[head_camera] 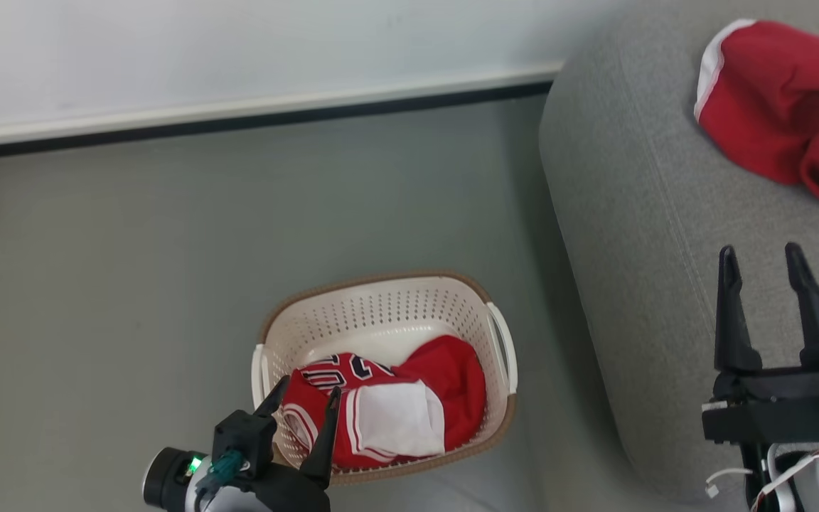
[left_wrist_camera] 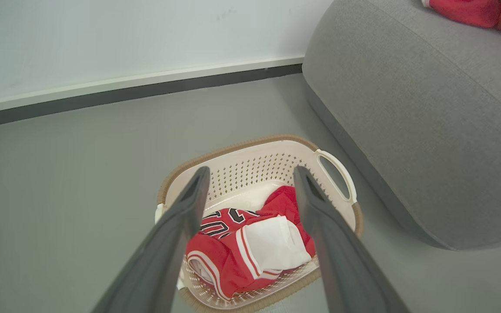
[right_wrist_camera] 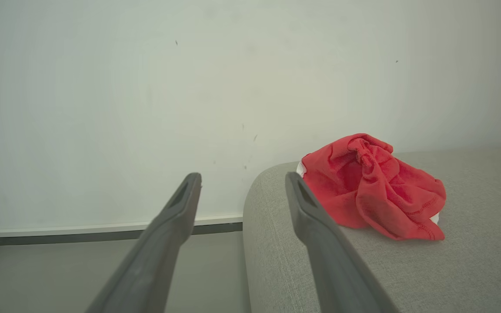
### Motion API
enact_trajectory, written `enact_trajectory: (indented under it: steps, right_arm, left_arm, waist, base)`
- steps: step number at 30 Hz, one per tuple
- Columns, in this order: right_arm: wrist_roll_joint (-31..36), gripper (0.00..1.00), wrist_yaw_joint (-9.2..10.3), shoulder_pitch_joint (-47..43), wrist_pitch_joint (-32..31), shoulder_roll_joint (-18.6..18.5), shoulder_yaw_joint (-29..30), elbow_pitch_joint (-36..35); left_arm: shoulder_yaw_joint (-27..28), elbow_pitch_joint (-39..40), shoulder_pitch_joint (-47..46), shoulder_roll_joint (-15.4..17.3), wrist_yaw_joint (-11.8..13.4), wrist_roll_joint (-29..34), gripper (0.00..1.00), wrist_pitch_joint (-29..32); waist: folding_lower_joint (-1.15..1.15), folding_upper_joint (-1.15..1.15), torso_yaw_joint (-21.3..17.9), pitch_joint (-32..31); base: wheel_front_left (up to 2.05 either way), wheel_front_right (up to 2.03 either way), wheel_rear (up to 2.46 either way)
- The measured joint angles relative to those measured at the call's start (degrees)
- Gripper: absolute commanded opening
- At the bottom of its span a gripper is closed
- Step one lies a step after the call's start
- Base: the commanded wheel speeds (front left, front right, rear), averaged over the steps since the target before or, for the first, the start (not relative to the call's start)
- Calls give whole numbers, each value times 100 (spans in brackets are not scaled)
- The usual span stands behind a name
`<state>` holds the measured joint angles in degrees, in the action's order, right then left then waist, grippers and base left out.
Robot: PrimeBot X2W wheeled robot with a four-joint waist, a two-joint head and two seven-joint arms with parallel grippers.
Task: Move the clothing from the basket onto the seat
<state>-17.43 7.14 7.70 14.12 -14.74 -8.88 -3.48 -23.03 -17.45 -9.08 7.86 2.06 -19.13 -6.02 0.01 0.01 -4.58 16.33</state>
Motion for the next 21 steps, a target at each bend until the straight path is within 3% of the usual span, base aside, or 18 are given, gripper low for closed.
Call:
enact_trajectory:
  steps: [21]
  right_arm:
    - [42, 100, 0, 1001, 0, 25, 2, -410]
  left_arm:
    - [-456, -1356, -1502, -144, -63, 660, 100, 532]
  waist:
    - [0, 0, -546, 1646]
  base:
    - [0, 0, 0]
